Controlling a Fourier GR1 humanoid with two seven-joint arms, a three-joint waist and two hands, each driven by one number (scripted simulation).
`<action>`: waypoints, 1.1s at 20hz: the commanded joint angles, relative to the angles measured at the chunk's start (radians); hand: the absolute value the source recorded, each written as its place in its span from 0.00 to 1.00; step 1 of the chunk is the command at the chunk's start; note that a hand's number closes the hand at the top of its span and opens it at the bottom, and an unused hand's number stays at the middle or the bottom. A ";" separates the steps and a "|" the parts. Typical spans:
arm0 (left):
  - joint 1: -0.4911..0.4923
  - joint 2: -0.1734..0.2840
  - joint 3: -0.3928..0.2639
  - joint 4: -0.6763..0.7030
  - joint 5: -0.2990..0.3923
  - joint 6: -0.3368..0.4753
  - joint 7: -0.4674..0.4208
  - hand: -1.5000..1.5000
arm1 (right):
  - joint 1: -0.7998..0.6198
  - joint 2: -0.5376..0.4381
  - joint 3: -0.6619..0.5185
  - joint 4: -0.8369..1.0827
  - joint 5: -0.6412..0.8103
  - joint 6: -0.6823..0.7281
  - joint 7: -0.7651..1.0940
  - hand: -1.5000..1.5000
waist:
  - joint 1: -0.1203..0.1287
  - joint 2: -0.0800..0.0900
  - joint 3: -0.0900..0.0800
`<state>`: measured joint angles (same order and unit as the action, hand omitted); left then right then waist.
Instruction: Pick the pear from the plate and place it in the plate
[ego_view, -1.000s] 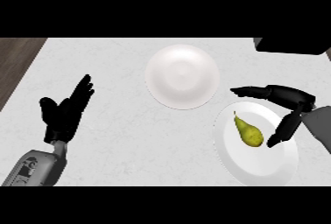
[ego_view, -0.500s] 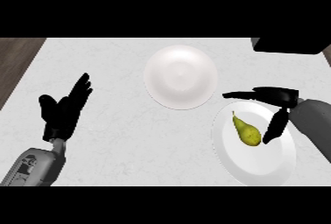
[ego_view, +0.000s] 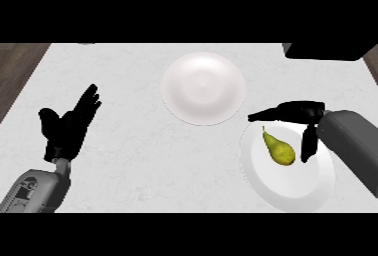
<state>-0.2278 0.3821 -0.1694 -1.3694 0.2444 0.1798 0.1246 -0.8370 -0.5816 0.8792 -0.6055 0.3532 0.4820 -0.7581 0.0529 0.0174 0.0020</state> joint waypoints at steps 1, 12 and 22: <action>-0.002 -0.023 0.008 0.049 -0.010 -0.001 -0.038 0.50 | -0.023 0.051 0.075 0.097 0.082 0.070 -0.161 0.00 | -0.006 0.002 -0.001; 0.030 -0.002 0.043 -0.005 -0.021 -0.023 -0.001 0.50 | -0.074 0.218 0.087 0.273 0.141 0.002 -0.140 0.00 | -0.023 -0.009 -0.001; 0.007 -0.051 0.035 -0.007 -0.052 -0.008 0.010 0.50 | -0.097 0.268 0.133 0.380 0.235 -0.057 -0.224 0.00 | -0.023 -0.005 -0.001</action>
<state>-0.1855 0.3585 -0.1226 -1.3931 0.2151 0.1546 0.1266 -0.9294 -0.3519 0.9903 -0.2861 0.5487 0.3549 -0.8798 0.0271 -0.0013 -0.0065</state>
